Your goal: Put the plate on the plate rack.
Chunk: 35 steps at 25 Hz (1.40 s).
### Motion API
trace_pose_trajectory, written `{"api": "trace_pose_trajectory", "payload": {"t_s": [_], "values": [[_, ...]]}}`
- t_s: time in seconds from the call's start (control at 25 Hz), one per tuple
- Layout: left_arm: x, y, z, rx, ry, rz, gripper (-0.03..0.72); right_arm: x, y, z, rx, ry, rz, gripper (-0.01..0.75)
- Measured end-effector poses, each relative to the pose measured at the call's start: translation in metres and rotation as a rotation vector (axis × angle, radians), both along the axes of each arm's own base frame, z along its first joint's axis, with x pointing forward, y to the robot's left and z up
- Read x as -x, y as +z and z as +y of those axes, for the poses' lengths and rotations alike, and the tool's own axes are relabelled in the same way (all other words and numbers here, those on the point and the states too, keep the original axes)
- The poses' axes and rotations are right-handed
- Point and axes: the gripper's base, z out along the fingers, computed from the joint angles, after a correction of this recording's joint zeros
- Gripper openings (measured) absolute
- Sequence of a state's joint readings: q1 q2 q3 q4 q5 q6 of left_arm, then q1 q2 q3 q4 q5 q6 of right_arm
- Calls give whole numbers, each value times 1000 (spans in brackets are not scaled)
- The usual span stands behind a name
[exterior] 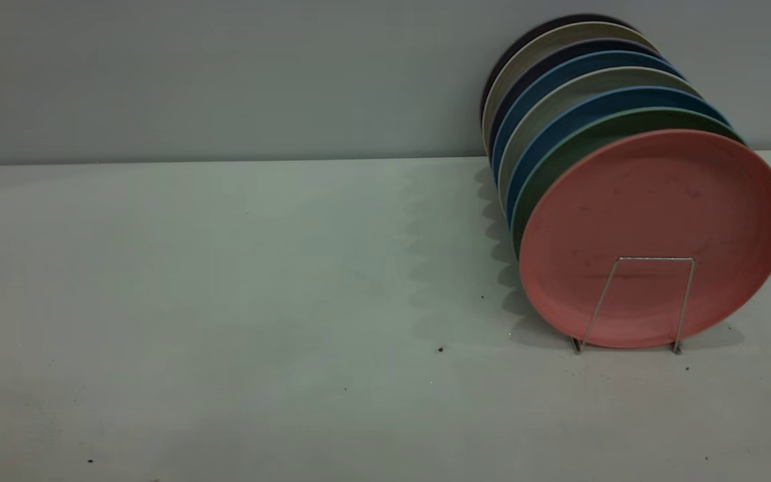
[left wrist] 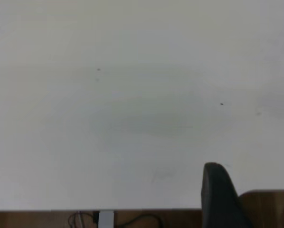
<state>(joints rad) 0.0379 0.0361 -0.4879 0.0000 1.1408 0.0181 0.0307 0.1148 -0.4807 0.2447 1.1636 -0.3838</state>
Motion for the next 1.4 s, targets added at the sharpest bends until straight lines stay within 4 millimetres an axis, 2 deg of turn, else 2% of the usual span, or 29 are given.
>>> {"api": "trace_pose_trajectory", "payload": {"t_s": [1.04, 1.16, 1.4], "values": [[0, 0, 0, 1, -32, -3, 379, 1, 0, 0, -47, -40, 9, 469], [4, -1, -1, 0, -33, -40, 379, 1, 0, 0, -47, -40, 7, 469], [7, -1, -1, 1, -35, -60, 379, 13, 0, 0, -54, -37, -75, 469]]}}
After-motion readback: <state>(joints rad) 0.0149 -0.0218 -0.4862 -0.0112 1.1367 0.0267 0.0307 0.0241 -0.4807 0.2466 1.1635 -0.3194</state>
